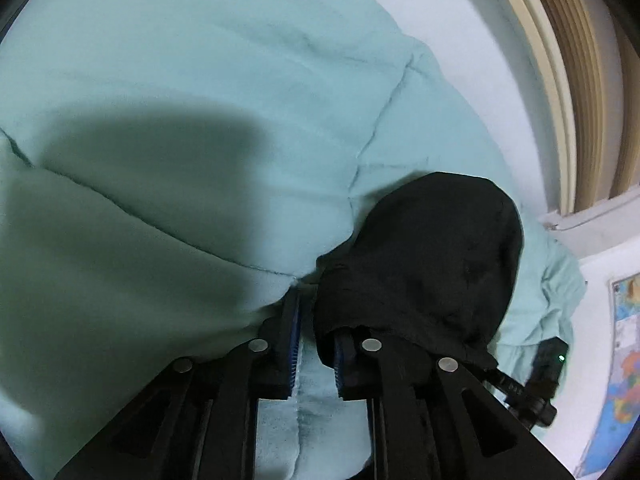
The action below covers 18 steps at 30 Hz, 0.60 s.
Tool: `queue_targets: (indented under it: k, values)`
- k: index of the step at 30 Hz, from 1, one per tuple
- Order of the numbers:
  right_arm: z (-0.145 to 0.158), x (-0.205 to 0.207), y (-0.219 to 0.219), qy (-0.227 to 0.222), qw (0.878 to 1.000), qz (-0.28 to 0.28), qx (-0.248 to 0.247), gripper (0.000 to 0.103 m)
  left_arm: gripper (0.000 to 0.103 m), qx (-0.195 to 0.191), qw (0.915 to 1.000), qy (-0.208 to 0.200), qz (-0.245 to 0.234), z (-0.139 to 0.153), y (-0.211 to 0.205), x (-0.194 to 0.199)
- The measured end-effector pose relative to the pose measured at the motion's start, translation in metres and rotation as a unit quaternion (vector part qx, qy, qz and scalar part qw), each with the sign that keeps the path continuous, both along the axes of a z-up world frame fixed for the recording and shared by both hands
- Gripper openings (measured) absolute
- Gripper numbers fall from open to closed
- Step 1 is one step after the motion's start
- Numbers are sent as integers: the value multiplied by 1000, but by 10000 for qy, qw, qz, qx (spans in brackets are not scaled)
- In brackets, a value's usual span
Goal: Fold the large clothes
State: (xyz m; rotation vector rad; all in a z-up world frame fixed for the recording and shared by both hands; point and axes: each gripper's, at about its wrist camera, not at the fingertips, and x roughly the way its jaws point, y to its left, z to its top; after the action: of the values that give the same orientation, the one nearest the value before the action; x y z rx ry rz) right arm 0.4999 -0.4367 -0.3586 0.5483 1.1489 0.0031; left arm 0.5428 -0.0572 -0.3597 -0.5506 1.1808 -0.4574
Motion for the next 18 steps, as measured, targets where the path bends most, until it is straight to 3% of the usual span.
queue_targets:
  k: [1, 3, 5, 6, 9, 12, 14, 16, 18]
  values:
    - [3, -2, -3, -31, 9999, -46, 86, 20, 22, 61, 9999, -114, -63, 6, 0, -2]
    - [13, -6, -2, -86, 9999, 6, -71, 34, 41, 328, 9985, -389, -188, 22, 0, -9]
    - [26, -16, 1, -54, 9995, 123, -276, 47, 50, 660, 9950, -714, -245, 42, 4, -24]
    - [34, -22, 2, -45, 9994, 179, -306, 49, 51, 776, 9929, -862, -250, 52, 7, -32]
    - [59, -48, 2, -194, 9987, 336, -345, 67, 52, 741, 9886, -1299, -188, 81, 19, -54]
    - [92, -66, 3, -577, 9970, 300, -428, 69, 59, 611, 9785, -1958, -236, 121, 14, -68]
    - [114, -59, 9, -962, 9938, 219, -504, 69, 65, 737, 9733, -2149, -326, 137, -3, -63]
    - [127, -37, 21, -1141, 9915, 252, -572, 69, 65, 771, 9725, -2133, -536, 137, -21, -45]
    - [123, -13, 35, -1072, 9905, 325, -796, 69, 65, 855, 9761, -1831, -802, 120, -47, -25]
